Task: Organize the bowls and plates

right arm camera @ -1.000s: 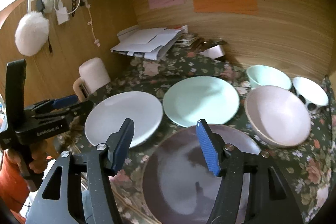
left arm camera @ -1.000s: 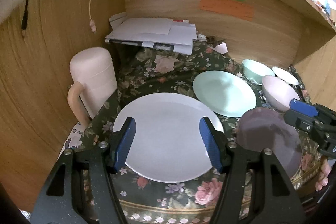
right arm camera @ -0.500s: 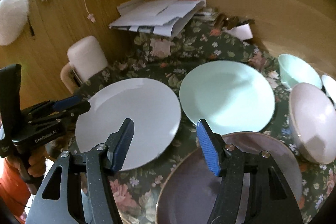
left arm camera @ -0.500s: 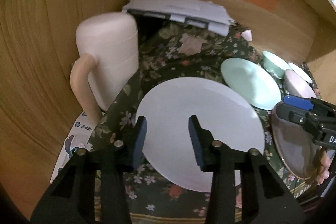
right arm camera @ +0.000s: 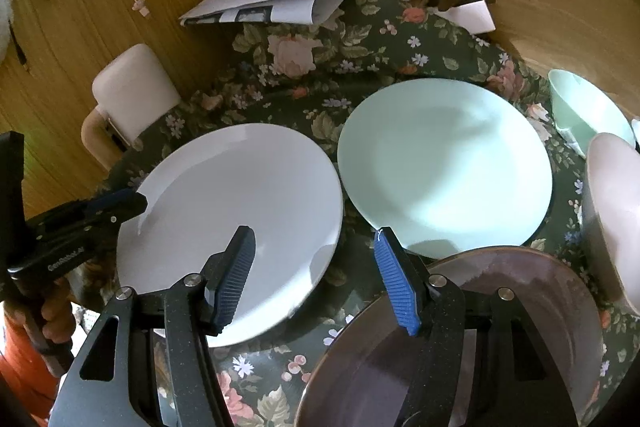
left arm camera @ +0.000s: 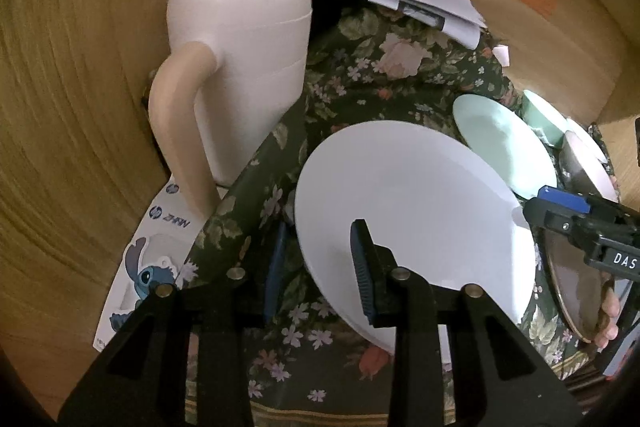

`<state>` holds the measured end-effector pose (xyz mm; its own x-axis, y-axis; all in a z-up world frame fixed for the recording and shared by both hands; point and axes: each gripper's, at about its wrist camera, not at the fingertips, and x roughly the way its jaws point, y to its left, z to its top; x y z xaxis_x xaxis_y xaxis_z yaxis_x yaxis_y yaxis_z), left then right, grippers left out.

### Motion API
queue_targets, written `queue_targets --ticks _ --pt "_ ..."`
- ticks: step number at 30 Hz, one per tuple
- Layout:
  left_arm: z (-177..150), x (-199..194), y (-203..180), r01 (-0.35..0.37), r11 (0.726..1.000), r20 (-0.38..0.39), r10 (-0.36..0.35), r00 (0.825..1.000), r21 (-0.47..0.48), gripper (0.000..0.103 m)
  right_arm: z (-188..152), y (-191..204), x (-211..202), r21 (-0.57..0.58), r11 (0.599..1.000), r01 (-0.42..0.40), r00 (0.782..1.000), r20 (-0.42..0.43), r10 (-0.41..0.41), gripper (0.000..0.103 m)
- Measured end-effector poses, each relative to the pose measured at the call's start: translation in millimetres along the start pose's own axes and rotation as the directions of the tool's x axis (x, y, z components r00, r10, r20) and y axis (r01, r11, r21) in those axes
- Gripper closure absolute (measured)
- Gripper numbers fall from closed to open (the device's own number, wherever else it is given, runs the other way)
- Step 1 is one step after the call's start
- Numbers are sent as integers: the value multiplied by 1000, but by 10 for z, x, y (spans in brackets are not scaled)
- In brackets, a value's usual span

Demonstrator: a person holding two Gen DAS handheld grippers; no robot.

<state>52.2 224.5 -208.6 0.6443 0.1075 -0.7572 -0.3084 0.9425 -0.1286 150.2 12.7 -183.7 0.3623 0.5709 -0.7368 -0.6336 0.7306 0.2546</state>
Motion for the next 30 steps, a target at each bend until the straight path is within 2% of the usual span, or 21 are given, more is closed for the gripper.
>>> queue_targets --ticks 6,13,16,30 --pt "-47 116 -18 25 1000 -60 -25 998 2 71 15 -43 131 29 999 -33 998 -57 34 47" --pt "-58 139 -32 23 1000 -48 -22 999 3 71 36 -38 269 33 998 -49 993 -108 52 66" --pt "-47 152 -16 34 999 -52 -34 998 -5 71 35 -41 320 48 997 -58 991 -119 63 69" --pt "-13 140 -40 40 999 -60 -39 997 7 70 20 10 315 32 998 -50 993 -102 53 70"
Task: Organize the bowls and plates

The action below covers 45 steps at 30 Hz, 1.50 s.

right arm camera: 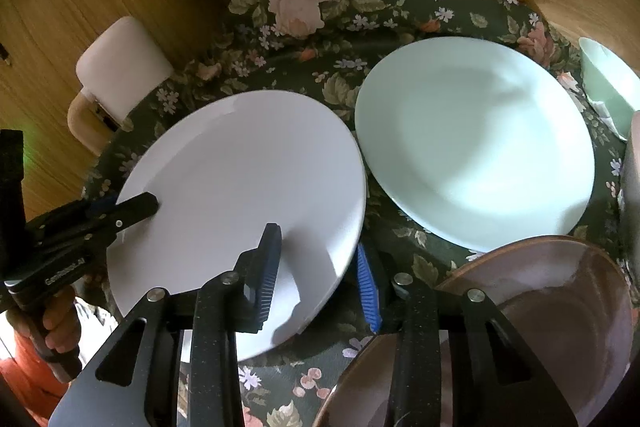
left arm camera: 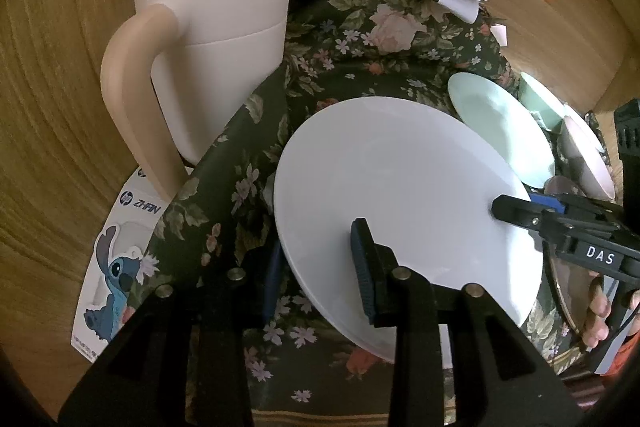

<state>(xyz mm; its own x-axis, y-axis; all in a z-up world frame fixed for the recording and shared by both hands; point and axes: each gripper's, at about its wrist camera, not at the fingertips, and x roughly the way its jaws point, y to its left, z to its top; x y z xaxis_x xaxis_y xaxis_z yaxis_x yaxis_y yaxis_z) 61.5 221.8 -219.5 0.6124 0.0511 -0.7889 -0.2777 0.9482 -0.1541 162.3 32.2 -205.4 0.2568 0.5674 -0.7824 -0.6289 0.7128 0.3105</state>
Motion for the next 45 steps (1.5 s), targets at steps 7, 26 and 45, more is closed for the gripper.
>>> queue_targets --ticks 7,26,45 --pt "-13 10 -3 28 999 -3 -28 1000 -32 69 -14 4 -127 -24 1000 12 999 33 -11 70" --pt "-73 46 -92 84 996 -45 -83 996 21 66 -103 -145 -193 -2 1000 10 1000 9 -10 77" --pt "-16 -132 -406 66 996 33 -68 997 59 63 -197 -185 -449 1 999 49 994 98 -49 77"
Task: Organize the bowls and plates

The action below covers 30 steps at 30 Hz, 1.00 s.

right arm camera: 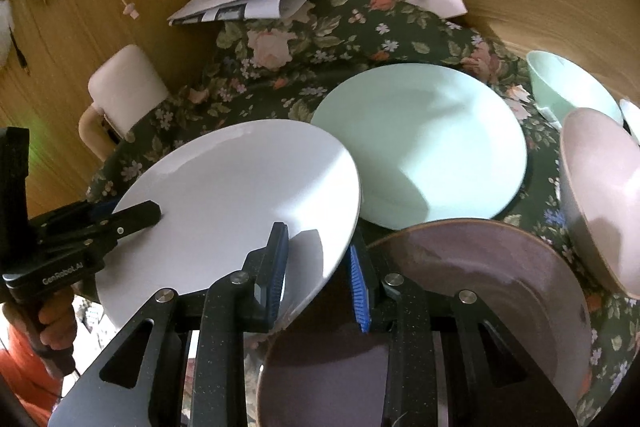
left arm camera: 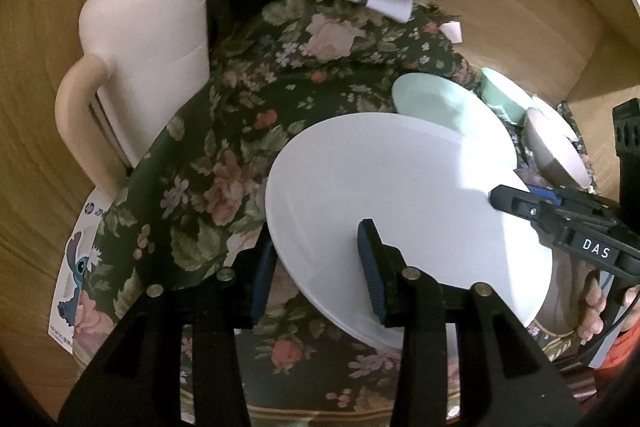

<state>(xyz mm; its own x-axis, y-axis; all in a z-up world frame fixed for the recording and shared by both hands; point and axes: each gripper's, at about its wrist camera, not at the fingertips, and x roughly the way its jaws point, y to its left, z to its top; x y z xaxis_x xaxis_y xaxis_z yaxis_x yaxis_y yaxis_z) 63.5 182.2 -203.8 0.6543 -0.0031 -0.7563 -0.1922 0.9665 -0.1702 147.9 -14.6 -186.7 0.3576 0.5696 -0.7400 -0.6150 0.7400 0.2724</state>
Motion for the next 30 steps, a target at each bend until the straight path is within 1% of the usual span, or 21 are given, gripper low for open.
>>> queue_targets --ticks 9,19,30 --pt "72 -137 -238 13 999 40 -14 999 34 63 -67 -128 -310 22 1000 10 998 68 -12 77" --pt "93 -259 -550 25 997 70 -30 997 75 63 -201 -268 -634 46 999 25 992 121 -31 77" --pt "12 -375 -941 47 991 85 -59 995 128 63 -411 -468 -943 85 995 45 985 162 -59 77"
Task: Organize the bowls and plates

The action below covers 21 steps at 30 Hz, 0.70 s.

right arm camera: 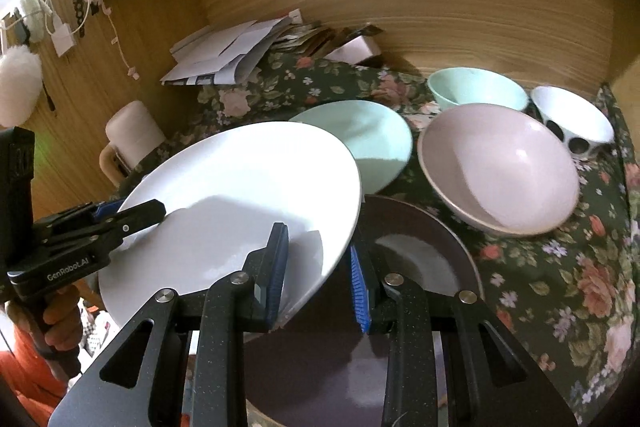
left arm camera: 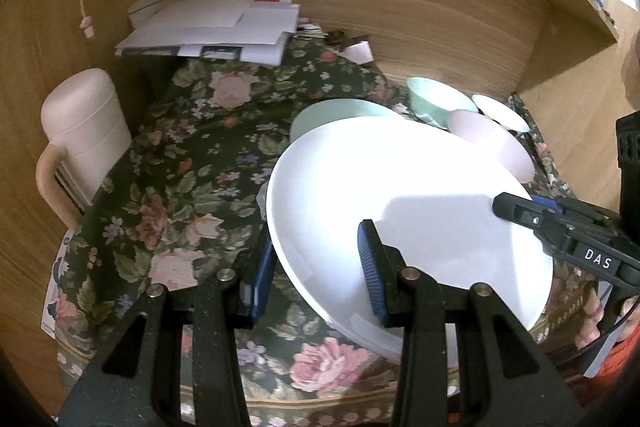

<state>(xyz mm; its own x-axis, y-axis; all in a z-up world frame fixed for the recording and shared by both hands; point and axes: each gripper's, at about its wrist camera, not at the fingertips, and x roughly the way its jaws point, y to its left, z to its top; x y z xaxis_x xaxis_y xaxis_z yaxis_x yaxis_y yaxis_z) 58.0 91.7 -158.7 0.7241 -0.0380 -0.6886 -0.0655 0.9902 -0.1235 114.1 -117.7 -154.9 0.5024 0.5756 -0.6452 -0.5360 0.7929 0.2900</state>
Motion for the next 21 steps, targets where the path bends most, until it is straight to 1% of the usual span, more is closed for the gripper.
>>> queue_targets --ticks 11,21 --pt "-95 18 -353 34 999 -17 -33 999 31 63 -167 -224 -250 44 999 24 1000 18 -25 77" --pt "-182 91 -531 46 998 -48 -44 998 32 63 -305 -407 -298 73 997 29 1000 -1 -29 77"
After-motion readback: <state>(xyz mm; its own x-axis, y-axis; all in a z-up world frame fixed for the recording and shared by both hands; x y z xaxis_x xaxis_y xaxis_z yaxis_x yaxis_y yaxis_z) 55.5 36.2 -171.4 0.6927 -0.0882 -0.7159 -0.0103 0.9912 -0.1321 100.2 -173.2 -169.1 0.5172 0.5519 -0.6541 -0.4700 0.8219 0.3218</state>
